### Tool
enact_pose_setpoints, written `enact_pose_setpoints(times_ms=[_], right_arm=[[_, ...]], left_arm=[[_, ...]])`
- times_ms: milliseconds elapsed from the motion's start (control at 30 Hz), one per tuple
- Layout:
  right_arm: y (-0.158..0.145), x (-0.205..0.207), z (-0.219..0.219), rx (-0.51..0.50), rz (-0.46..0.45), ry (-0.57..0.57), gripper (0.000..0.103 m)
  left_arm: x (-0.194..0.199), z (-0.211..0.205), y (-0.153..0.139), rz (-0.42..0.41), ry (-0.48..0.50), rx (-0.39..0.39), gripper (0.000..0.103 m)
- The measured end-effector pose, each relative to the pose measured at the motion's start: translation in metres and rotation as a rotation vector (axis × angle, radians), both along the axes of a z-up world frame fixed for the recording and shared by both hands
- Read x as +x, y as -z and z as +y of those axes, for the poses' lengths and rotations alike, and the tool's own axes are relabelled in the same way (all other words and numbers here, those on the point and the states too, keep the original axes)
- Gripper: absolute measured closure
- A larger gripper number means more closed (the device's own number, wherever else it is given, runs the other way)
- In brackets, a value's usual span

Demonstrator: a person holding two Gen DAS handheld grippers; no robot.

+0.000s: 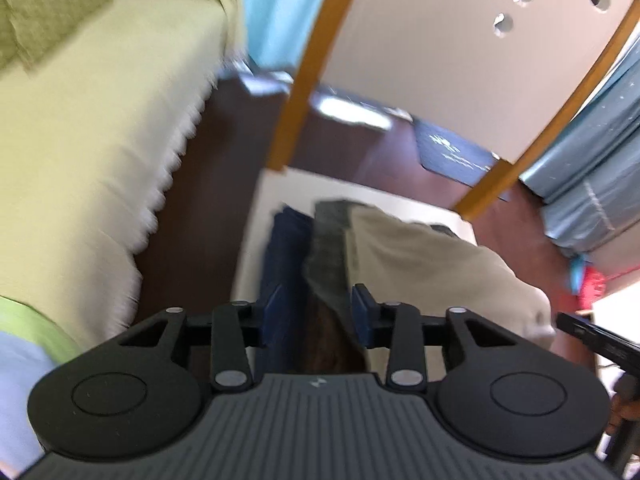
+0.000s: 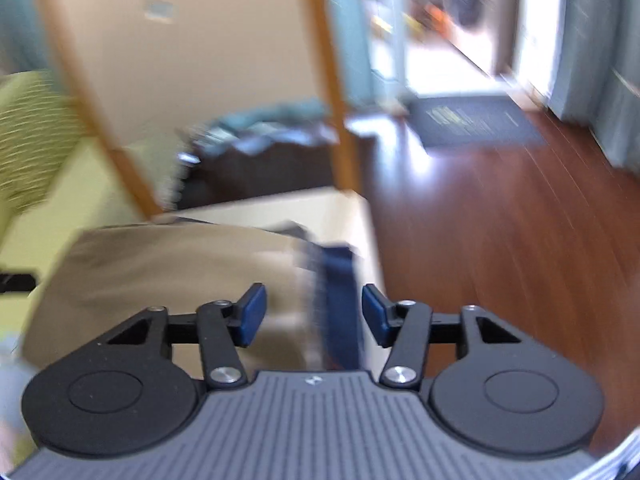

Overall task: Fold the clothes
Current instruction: 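Lower the shirt onto the stack and open both grippers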

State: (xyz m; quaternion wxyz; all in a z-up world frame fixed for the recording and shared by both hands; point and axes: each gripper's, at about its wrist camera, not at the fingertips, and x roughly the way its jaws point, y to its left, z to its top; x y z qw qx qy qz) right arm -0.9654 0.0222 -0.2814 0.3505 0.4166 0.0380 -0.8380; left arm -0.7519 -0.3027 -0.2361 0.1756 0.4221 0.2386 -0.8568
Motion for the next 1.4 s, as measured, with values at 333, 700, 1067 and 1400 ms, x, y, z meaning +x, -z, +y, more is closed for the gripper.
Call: enact_pose_setpoints(times_ms=[333,700,1067,1400], right_arm=[[0.028,0.064,-0.034,0.036,0.030,-0.342,0.086],[-0.008,0.002,-0.016,-0.074,-0.005,-0.258,0.085],[0.040,-0.063,-0.049,0.174,0.023,-0.107,0.088],[0.037,-0.062,-0.080,-0.075,-0.031,-0.273,0.089]], left_arm=[[0.002,0.069,0.052,-0.100,0.074,-0.076,0.055],[-0.011,0.062,0.002,0.018,0.062,-0.105,0.064],[-0.076,0.034,0.049,-0.109,0.056,-0.193,0.068],[-0.112,0.019,0.061,-0.068,0.087,-0.232,0.062]])
